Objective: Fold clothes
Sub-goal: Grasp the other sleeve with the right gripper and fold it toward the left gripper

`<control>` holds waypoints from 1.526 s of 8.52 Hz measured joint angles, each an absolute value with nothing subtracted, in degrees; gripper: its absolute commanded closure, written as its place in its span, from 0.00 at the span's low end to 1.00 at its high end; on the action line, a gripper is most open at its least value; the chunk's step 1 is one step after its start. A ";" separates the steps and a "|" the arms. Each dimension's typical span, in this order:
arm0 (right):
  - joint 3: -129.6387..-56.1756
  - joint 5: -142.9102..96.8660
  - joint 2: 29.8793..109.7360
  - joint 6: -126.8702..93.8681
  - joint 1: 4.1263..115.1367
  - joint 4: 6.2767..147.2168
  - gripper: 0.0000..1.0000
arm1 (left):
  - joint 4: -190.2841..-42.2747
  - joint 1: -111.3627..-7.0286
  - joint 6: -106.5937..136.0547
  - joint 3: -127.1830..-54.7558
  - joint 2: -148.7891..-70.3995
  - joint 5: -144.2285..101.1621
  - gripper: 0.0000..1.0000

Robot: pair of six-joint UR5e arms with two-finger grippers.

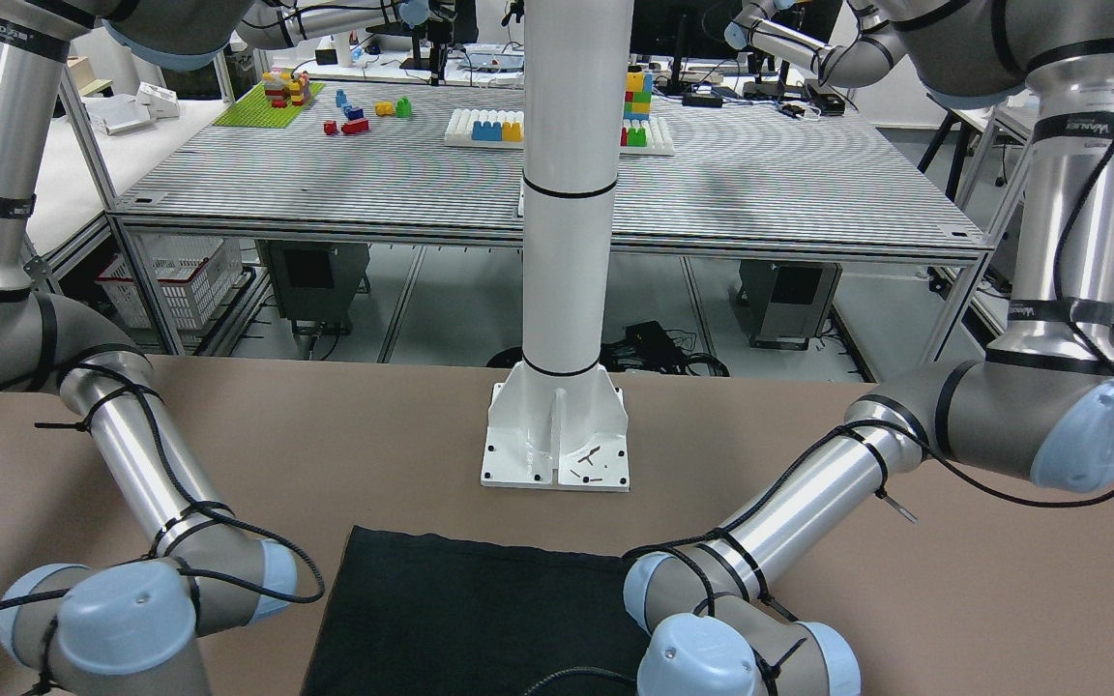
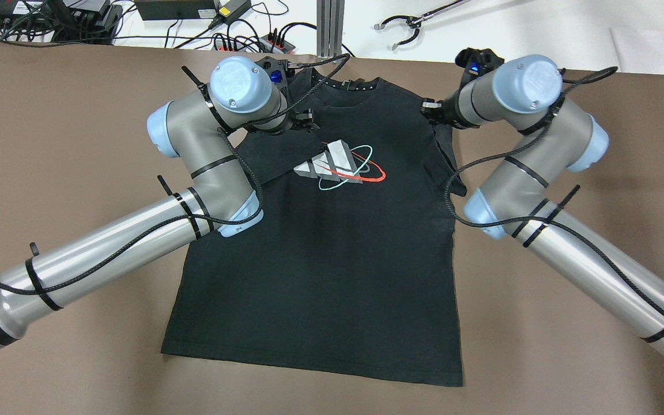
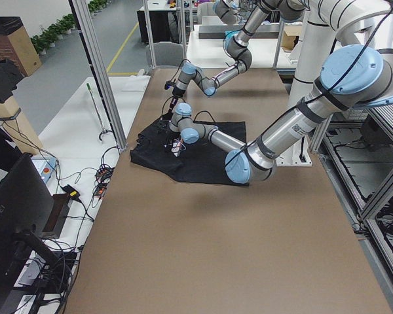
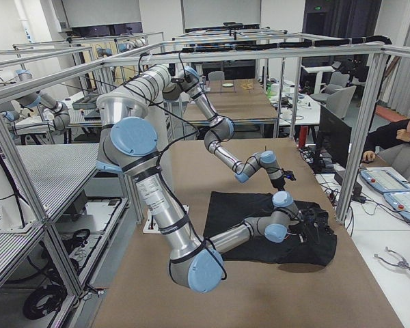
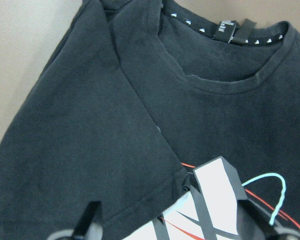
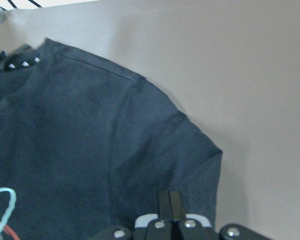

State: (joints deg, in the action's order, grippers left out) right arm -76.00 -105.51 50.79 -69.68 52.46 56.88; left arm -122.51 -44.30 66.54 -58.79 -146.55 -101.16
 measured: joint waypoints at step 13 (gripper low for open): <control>-66.87 -90.93 35.67 -69.01 43.54 64.78 0.07 | -127.95 -45.96 61.67 -58.84 -142.62 -102.87 0.05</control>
